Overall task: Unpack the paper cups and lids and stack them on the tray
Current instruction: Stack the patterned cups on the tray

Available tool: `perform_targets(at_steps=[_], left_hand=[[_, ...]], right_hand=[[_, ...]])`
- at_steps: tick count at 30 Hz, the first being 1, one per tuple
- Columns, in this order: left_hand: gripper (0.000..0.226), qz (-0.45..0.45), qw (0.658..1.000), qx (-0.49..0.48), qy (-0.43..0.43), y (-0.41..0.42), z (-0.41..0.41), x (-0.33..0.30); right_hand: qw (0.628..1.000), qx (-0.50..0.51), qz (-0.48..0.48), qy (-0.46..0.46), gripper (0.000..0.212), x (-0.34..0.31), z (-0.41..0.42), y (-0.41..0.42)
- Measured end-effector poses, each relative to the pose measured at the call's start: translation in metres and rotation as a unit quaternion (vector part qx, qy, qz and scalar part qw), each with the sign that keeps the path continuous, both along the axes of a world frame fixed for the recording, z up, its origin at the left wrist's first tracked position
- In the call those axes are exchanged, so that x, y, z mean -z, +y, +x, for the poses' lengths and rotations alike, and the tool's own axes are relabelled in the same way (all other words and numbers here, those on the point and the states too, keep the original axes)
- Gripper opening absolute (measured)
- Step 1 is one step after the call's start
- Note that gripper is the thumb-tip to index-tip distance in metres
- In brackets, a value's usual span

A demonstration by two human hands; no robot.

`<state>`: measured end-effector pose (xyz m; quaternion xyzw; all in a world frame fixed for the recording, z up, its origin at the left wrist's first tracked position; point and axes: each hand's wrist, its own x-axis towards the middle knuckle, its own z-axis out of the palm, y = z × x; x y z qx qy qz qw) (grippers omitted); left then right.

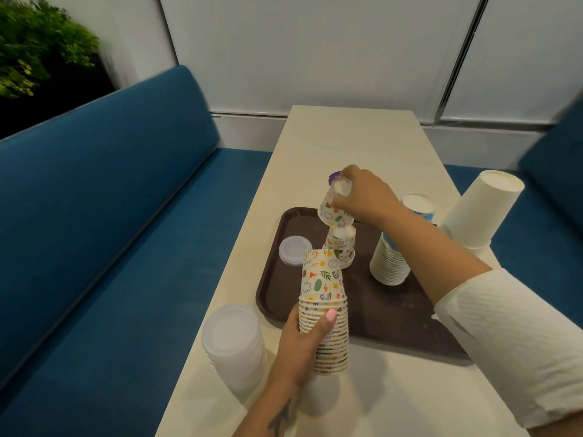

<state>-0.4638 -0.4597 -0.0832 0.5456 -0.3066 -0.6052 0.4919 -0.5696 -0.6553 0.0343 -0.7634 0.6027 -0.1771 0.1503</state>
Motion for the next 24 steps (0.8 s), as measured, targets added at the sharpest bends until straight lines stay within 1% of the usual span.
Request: perform_targets(at_steps=[3, 6, 8, 10, 14, 18, 22, 24], left_hand=[[0.074, 0.004, 1.000, -0.004, -0.004, 0.001, 0.001, 0.007], [0.078, 0.006, 1.000, -0.004, -0.004, 0.000, 0.002, 0.011], [0.075, 0.006, 1.000, -0.007, -0.004, -0.001, 0.002, 0.012], [0.071, 0.003, 1.000, -0.010, -0.008, -0.001, 0.003, 0.012], [0.070, 0.000, 1.000, -0.016, -0.011, -0.001, 0.002, 0.012], [0.057, -0.005, 1.000, -0.015, -0.003, 0.000, 0.000, 0.011], [0.060, -0.012, 1.000, -0.019, -0.004, 0.000, 0.001, 0.007], [0.054, -0.009, 1.000, -0.020, -0.006, -0.001, 0.002, 0.007]], right_hand=[[0.997, 0.000, 0.020, 0.072, 0.058, 0.022, 0.002, -0.005], [0.995, 0.010, 0.026, 0.098, 0.057, 0.032, 0.005, -0.008], [0.994, 0.017, 0.026, 0.104, 0.058, 0.033, 0.006, -0.010], [0.995, 0.029, 0.014, 0.095, 0.058, 0.031, 0.005, -0.008], [0.996, 0.041, -0.005, 0.079, 0.059, 0.030, 0.002, -0.001], [0.994, 0.018, 0.025, 0.106, 0.055, 0.045, 0.003, 0.003], [0.990, 0.007, 0.060, 0.128, 0.057, 0.063, 0.005, 0.006], [0.987, 0.007, 0.074, 0.140, 0.060, 0.070, 0.005, 0.005]])
